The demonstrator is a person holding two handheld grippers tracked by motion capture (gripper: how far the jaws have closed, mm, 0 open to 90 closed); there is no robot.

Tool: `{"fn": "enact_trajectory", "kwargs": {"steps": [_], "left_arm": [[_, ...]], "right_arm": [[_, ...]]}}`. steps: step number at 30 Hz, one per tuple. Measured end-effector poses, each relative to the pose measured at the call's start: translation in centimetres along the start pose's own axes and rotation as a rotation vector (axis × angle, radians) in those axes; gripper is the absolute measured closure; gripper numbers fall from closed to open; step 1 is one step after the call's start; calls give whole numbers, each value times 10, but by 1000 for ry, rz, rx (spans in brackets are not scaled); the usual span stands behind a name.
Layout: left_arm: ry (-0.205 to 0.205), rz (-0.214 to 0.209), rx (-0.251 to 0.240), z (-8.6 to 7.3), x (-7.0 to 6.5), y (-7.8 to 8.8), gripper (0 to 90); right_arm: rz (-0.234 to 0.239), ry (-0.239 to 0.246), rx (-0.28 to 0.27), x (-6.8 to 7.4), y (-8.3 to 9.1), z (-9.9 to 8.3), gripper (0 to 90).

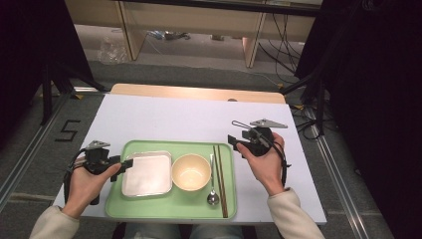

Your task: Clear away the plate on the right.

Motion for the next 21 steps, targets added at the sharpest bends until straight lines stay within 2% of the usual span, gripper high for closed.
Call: {"fn": "enact_trajectory", "kwargs": {"steps": [1,2,3,4,5,6,8,9,10,12,14,16,17,19,20,21], "left_arm": [[-24,8,-23,4,2,2,403],[-29,13,-53,8,2,3,389],[-38,25,-88,13,3,5,372],[-59,31,-123,19,4,9,360],[-69,35,-147,23,4,11,344],[-98,41,-193,31,5,15,335],[-129,47,-237,39,5,22,318],[-132,42,-256,43,3,25,313],[-134,40,-271,46,3,29,309],[-153,49,-310,52,2,36,284],[-183,68,-358,59,2,46,273],[-199,85,-416,65,1,56,253],[-220,102,-455,68,1,62,248],[-261,135,-527,71,1,76,245],[-259,141,-545,71,0,80,237],[-255,151,-563,70,0,85,233]], "right_arm": [[-1,-3,-2,0,0,0,390],[7,-13,-4,1,0,0,389],[-12,9,7,-2,2,0,389],[-7,-14,-3,0,2,0,389],[-5,2,-15,-2,2,1,389],[9,-12,-23,0,2,2,389],[-5,15,-32,-2,3,3,389],[7,-6,-36,-1,4,3,389],[8,1,-51,-1,4,4,389],[6,-24,-58,1,6,4,389],[9,14,-72,-1,9,6,389],[15,4,-121,1,12,10,389],[-8,8,-137,0,15,12,390],[14,-1,-168,2,19,13,389],[24,22,-193,2,21,13,389],[7,2,-186,3,24,11,390]]}}
Point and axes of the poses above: each handheld gripper's, and its own axes: y roughly backward along the jaws, z roughly out of its top, x roughly to its left, the point moved 10 cm from there along -y, roughly forward along the jaws, and after that the axes turned 14 degrees about -x, right-handed, at the moved point
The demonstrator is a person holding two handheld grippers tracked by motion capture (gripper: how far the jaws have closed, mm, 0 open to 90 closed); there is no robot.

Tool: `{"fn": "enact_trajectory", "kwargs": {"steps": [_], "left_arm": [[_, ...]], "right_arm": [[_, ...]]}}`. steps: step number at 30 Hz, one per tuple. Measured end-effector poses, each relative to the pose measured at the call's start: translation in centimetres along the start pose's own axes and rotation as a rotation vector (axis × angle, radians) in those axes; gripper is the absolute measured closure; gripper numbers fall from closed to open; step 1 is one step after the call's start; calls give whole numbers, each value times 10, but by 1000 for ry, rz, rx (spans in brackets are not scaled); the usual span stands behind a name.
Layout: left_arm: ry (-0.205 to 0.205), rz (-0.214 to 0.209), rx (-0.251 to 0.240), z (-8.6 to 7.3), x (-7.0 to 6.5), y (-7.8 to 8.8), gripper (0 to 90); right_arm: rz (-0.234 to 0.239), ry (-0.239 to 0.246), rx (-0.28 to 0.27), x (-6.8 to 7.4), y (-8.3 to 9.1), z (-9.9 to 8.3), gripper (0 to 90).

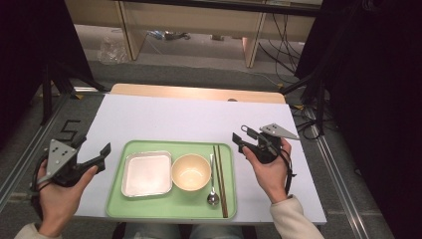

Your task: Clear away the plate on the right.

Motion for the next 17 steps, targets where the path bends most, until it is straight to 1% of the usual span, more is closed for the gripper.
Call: {"fn": "enact_trajectory", "kwargs": {"steps": [1,2,3,4,5,6,7,8,9,10,11,12,13,14,15,16,17], "left_arm": [[-2,12,-22,2,1,5,231],[-8,19,-33,3,3,9,224],[-14,27,-41,4,4,11,221],[-20,33,-54,5,6,15,220],[-14,42,-64,6,8,18,220],[-14,50,-68,7,9,20,220],[-10,52,-71,7,11,20,221],[-6,55,-71,7,12,20,221],[-7,59,-66,6,12,20,221],[-7,54,-60,4,13,19,221],[0,55,-52,2,13,18,221],[-7,53,-47,1,13,18,221],[-5,52,-45,0,12,17,221],[-7,51,-42,-1,12,17,221],[-5,53,-37,-2,12,17,221],[-9,51,-36,-3,11,16,221],[-9,48,-32,-4,11,15,221]], "right_arm": [[10,20,-19,-1,2,1,390],[16,20,-22,0,4,-1,389],[-3,5,-27,-1,7,-1,389],[1,2,-37,0,9,-1,389],[-4,32,-37,-4,13,-1,387],[5,11,-39,-2,14,-2,385],[-4,22,-35,-5,17,-3,385],[-1,8,-39,-5,18,-4,385],[-16,5,-32,-6,20,-4,385],[-3,13,-36,-8,19,-4,385],[-12,25,-39,-11,19,-4,385],[-10,4,-26,-10,19,-6,385],[-11,24,-33,-12,18,-5,385],[-12,24,-27,-12,18,-6,385],[-11,18,-22,-12,18,-7,385],[-6,18,-29,-12,17,-7,385],[-4,0,-22,-10,16,-8,385]]}}
Point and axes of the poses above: each handheld gripper's, and its own axes: y roughly backward along the jaws, z roughly out of its top, x roughly to its left, the point moved 10 cm from there along -y, roughly forward along the jaws, and after that the axes turned 14 degrees about -x, right-handed, at the moved point
